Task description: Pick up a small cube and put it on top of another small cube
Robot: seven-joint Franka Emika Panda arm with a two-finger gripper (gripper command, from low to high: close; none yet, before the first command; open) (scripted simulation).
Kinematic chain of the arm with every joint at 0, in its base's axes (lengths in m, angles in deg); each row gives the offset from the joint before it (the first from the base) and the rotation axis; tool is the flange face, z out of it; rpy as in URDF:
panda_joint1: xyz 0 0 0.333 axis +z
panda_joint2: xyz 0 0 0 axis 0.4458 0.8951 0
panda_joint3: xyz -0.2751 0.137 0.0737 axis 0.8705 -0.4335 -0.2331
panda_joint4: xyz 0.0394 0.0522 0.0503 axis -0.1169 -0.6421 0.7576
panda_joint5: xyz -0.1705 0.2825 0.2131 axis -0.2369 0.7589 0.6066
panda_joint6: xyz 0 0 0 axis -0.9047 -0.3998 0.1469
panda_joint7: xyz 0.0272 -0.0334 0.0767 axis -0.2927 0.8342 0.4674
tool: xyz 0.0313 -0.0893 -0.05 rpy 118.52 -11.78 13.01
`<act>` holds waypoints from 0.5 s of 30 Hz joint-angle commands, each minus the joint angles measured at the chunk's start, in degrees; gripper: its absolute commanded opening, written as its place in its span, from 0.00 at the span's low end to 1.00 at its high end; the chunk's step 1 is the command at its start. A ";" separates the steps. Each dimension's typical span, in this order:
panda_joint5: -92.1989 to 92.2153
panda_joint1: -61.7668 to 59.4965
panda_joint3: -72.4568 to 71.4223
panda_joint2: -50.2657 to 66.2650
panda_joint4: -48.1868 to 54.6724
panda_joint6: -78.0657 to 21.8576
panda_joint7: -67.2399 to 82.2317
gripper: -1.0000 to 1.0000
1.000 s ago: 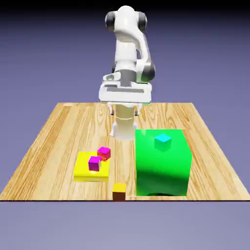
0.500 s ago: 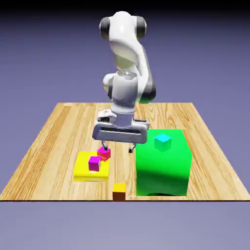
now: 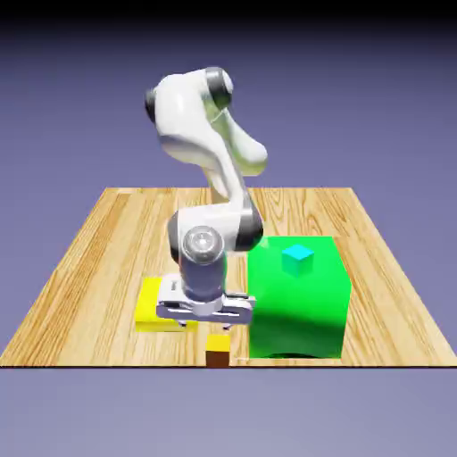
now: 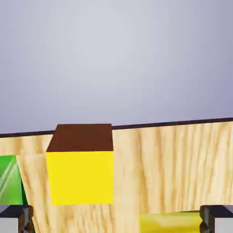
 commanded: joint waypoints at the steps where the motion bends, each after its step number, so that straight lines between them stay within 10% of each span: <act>1: -1.26 -1.35 -1.98 1.91 -0.26 -0.09 -1.29 0.50; 7: -5.53 -1.39 0.17 6.80 -4.82 7.74 -3.93 0.50; 8: -5.53 -1.39 0.17 6.80 -4.82 7.74 -3.93 0.00; 15: -3.89 0.34 2.06 -2.82 -3.14 1.53 2.51 0.00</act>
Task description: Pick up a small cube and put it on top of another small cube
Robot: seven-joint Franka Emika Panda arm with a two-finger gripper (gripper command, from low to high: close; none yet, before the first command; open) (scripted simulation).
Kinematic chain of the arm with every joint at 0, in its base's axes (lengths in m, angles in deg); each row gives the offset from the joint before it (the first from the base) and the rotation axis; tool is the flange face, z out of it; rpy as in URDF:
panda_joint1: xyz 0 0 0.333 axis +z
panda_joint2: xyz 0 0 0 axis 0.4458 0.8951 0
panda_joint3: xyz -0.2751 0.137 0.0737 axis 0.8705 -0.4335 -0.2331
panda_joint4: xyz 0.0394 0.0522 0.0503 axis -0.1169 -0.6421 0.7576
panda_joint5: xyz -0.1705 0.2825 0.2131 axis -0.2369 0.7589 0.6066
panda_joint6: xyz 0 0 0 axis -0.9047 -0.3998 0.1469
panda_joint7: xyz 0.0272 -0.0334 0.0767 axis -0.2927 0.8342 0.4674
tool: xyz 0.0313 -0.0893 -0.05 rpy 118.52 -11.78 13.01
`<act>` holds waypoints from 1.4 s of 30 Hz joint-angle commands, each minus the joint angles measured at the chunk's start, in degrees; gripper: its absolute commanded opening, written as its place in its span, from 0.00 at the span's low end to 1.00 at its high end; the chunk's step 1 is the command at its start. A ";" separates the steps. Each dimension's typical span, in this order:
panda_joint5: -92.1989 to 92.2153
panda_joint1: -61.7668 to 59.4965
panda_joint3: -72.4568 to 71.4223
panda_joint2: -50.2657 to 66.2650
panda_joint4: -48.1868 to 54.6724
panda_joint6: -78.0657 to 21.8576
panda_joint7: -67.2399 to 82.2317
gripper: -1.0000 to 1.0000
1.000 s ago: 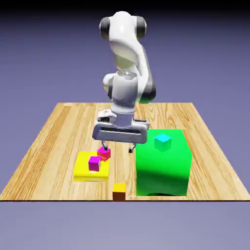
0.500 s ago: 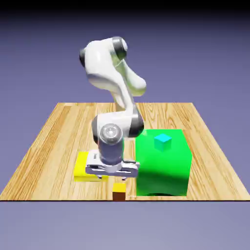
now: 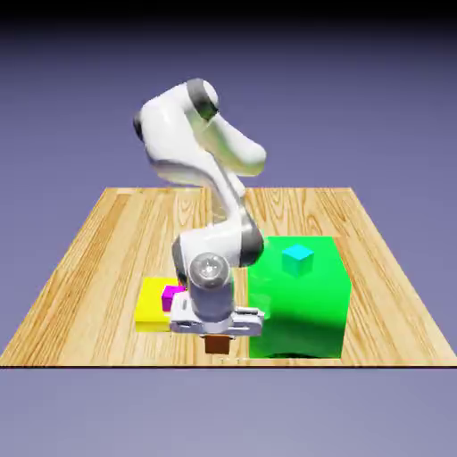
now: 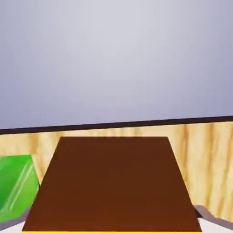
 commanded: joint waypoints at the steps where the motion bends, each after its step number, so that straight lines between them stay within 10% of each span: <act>1: -0.79 1.10 1.48 -2.04 -1.82 0.93 2.45 0.00; 35: -21.36 37.97 49.29 -69.36 -64.49 33.51 87.17 0.00; 42: -30.73 36.81 50.66 -61.48 -65.41 40.68 82.17 0.00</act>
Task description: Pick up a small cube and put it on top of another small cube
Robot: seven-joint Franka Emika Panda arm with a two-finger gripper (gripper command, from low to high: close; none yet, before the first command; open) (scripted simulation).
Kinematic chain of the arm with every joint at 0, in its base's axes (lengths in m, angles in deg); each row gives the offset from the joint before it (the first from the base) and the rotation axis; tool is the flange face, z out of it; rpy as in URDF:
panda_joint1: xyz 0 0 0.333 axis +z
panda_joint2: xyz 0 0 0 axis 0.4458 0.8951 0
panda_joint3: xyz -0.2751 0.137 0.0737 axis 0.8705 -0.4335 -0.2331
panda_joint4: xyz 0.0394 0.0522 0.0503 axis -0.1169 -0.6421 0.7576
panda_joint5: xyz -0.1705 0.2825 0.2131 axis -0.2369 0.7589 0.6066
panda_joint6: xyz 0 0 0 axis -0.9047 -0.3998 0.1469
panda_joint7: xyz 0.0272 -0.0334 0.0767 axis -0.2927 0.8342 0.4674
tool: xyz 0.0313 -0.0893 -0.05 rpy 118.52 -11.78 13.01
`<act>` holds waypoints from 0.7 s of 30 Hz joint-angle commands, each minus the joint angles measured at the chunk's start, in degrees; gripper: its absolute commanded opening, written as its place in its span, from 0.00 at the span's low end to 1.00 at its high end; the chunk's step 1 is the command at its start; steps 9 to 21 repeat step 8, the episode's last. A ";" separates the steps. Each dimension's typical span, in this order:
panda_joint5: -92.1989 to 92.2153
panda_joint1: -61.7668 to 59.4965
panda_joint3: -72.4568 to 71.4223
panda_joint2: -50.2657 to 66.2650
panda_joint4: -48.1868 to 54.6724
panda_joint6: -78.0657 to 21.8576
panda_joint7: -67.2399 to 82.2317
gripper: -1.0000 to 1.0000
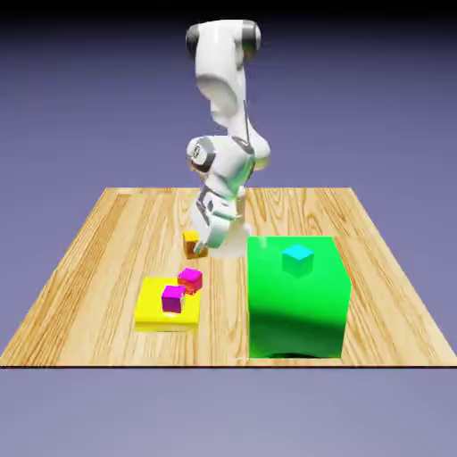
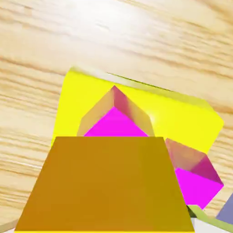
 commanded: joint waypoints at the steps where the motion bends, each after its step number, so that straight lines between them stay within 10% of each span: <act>1: -2.41 -0.49 0.49 2.08 0.40 1.53 -1.88 0.00; 5: -10.17 -2.09 2.08 8.85 1.70 6.35 -7.94 0.00; 6: -10.17 -2.09 2.08 8.85 1.70 6.35 -7.94 1.00; 21: -7.80 -1.60 1.59 6.78 1.30 4.88 -6.09 1.00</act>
